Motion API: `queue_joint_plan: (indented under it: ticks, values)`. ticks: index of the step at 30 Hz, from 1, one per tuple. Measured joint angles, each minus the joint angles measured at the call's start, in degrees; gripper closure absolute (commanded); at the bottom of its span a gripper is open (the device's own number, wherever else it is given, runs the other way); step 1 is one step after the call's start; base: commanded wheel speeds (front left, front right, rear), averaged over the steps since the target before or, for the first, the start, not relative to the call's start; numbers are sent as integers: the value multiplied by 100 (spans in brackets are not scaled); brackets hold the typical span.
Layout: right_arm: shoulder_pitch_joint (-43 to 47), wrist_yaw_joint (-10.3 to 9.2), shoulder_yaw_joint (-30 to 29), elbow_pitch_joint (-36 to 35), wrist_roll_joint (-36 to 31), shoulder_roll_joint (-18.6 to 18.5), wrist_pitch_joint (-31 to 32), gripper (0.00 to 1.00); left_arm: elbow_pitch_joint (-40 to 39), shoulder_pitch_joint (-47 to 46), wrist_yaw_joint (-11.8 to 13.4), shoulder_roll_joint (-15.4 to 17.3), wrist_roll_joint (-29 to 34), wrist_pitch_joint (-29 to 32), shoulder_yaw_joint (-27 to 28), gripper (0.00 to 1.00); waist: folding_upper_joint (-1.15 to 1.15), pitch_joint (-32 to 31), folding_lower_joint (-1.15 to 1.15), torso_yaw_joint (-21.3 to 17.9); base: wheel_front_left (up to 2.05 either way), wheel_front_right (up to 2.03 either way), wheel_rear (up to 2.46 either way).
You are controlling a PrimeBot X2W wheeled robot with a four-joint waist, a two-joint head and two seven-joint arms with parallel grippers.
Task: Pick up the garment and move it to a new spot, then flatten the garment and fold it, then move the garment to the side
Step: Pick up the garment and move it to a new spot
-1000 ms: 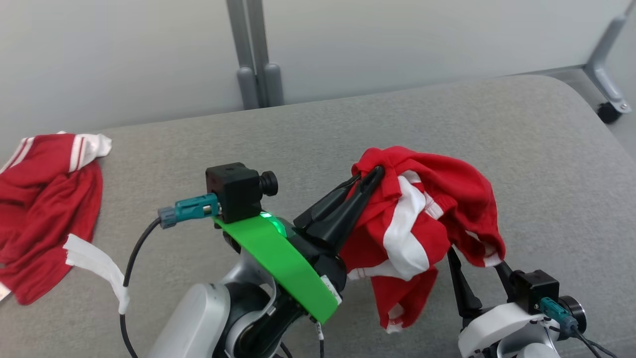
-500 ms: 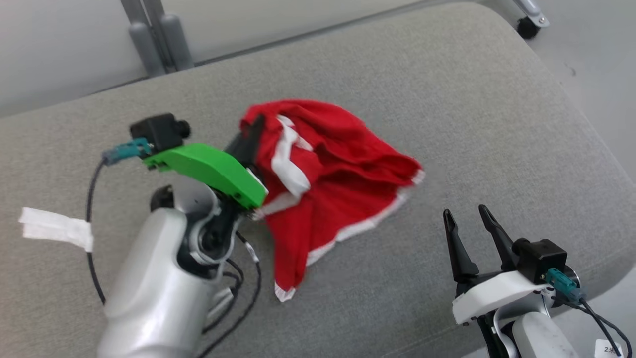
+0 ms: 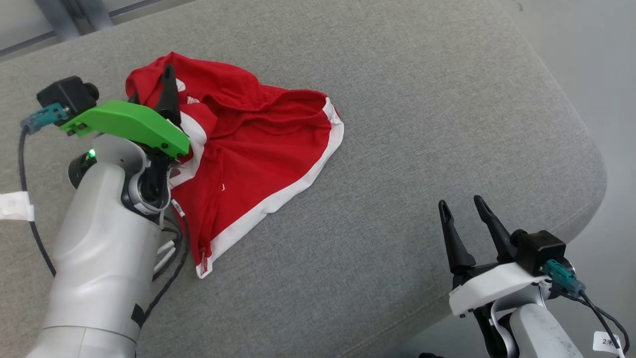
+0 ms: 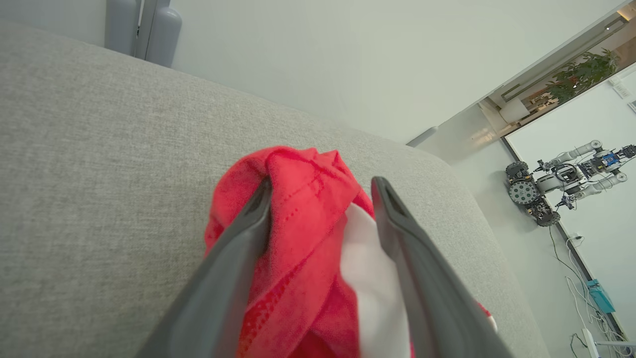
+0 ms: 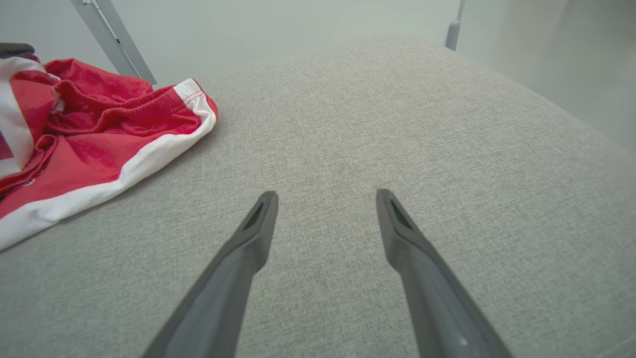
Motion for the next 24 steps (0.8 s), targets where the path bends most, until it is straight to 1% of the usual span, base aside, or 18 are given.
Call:
queue_joint_plan:
  ticks: [2, 3, 5, 6, 8, 10, 13, 15, 16, 20, 24]
  values:
    - [27, -1, -56, 12, -58, -1, 0, 0, 141, 3, -109, 11, 203, -288, -127, 0, 0, -34, 0, -7, 0, 0, 0]
    - [36, 0, -82, 15, -88, -2, 0, 0, 167, 10, -123, 55, 332, -478, -205, 0, 0, -54, 0, -4, 0, 0, 0]
    - [80, 0, -159, 5, -209, 3, 0, 0, 192, 150, -116, 130, 579, -1067, -242, 0, 0, -128, 0, 13, 0, 0, 0]
    - [127, 0, -209, -12, -308, 8, 0, 0, 163, 291, -114, 136, 679, -1247, -279, 0, 0, -178, 0, 25, 0, 0, 0]
    - [225, -1, -325, -57, -471, 7, 0, 0, 11, 646, -109, 105, 887, -1407, -318, 0, 0, -287, 0, 57, 0, 0, 0]
    - [317, 0, -439, -115, -695, 5, 1, 0, -256, 1061, -89, 33, 1078, -1450, -315, 0, 0, -415, 0, 103, 0, 0, 0]
    - [499, 0, -662, -287, -1005, 10, 0, 0, -1137, 1926, 58, -87, 1433, -1471, 88, 0, 0, -666, 0, 231, 0, 0, 0]
    - [590, 0, -776, -357, -1095, -14, 1, 0, -1585, 2451, 79, -155, 1680, -1477, 250, 0, 0, -806, 0, 330, 0, 0, 0]
    - [675, 0, -848, -407, -1135, -44, 0, 0, -1896, 2878, 107, -221, 1857, -1477, 358, 0, 0, -912, 0, 427, 0, 0, 0]
    - [925, 0, -1046, -489, -1199, -202, 0, 0, -2731, 3951, 148, -352, 2548, -1477, 592, 0, 0, -1202, 0, 805, 0, 0, 0]
    - [1031, 0, -1173, -513, -1243, -280, 0, 0, -3262, 4766, 199, -452, 2889, -1486, 962, 0, 0, -1439, 0, 1175, 0, 0, 0]
